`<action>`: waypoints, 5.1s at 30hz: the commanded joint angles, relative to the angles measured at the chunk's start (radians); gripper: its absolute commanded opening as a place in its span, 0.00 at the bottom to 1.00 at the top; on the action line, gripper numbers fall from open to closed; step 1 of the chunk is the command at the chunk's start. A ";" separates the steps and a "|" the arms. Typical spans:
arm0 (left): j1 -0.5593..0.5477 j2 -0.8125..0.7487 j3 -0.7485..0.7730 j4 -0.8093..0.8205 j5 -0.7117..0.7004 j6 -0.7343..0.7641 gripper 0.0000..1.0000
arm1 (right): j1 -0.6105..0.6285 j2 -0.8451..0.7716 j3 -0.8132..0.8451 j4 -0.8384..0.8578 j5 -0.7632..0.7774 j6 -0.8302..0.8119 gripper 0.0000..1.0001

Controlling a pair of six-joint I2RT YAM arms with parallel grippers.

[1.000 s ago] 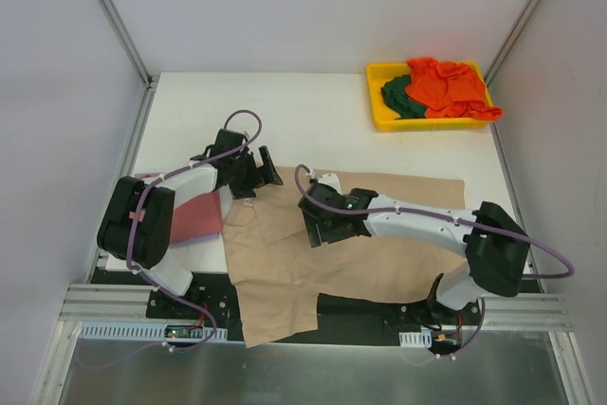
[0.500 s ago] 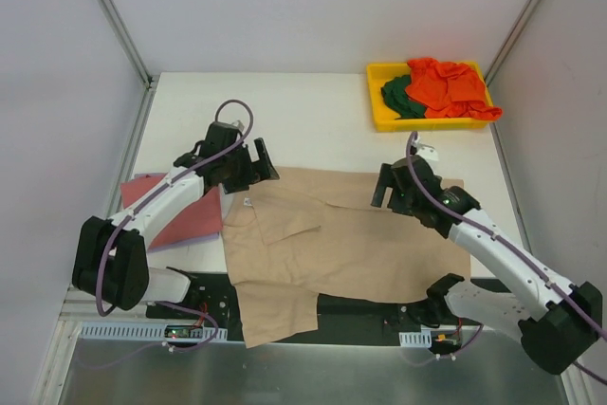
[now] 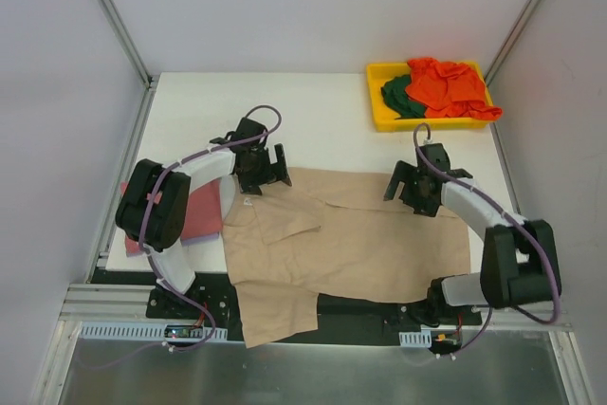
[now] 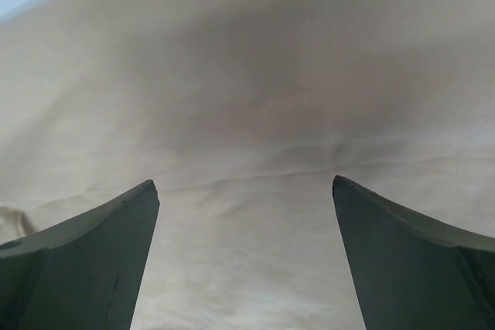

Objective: Fold and stack the t-shirts
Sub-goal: Fold the flattened tshirt in 1/3 of the way, then grap the side of the flattened tshirt closest away from the robot with both arms

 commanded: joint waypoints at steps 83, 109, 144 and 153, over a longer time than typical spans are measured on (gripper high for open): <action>-0.817 -0.852 -0.618 -0.398 -0.343 -0.590 0.61 | -0.176 -0.268 0.002 -0.142 0.218 -0.036 0.96; -0.814 -1.008 -0.431 -0.360 -0.632 -0.383 0.00 | -0.251 -0.630 -0.296 -0.333 0.172 0.337 0.96; -0.478 -0.841 -0.271 -0.160 -0.524 -0.075 0.00 | -0.253 -0.461 -0.302 -0.168 0.191 0.205 0.01; -0.314 -0.729 -0.185 -0.068 -0.426 -0.010 0.00 | -0.253 -0.383 -0.209 -0.127 0.151 0.125 0.01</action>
